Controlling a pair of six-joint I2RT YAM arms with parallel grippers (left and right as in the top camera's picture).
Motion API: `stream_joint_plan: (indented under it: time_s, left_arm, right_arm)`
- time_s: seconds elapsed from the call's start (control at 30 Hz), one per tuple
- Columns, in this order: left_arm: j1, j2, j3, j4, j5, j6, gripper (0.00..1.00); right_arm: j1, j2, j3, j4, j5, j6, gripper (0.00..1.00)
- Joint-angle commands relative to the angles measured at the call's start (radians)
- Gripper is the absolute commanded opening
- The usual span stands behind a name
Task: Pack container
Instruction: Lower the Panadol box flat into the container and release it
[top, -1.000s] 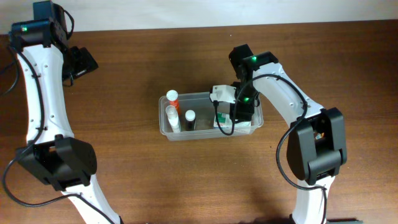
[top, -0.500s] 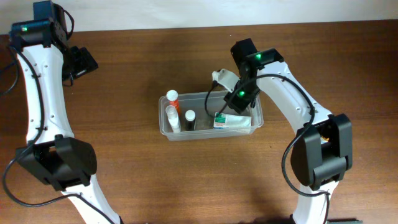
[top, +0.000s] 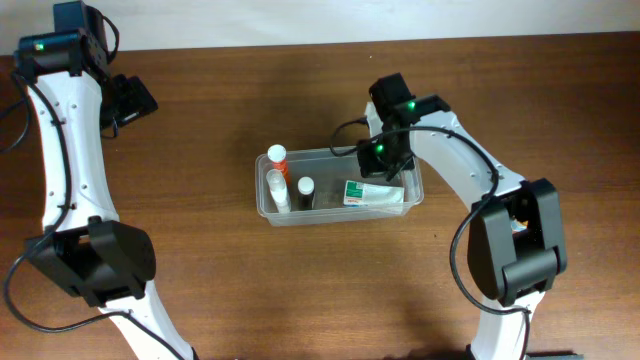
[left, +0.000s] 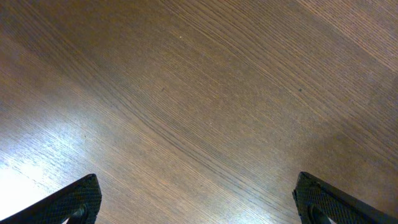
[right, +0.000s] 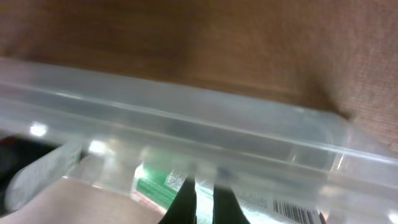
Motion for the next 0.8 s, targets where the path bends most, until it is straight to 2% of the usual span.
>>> stream_joint_plan:
  time_s: [0.0, 0.23, 0.6, 0.77]
  left_arm:
    - [0.002, 0.002, 0.013, 0.0, -0.011, 0.005, 0.99]
    - [0.002, 0.002, 0.013, 0.0, -0.011, 0.005, 0.99]
    - [0.002, 0.002, 0.013, 0.0, -0.011, 0.005, 0.99]
    - [0.002, 0.002, 0.013, 0.0, -0.011, 0.005, 0.99]
  right_arm:
    - [0.013, -0.018, -0.064, 0.034, 0.051, 0.12, 0.04]
    - [0.044, -0.018, -0.169, 0.14, 0.073, 0.13, 0.04]
    - [0.049, -0.023, -0.164, 0.097, 0.073, 0.13, 0.04]
    - [0.034, -0.023, -0.094, 0.025, 0.082, 0.126, 0.04]
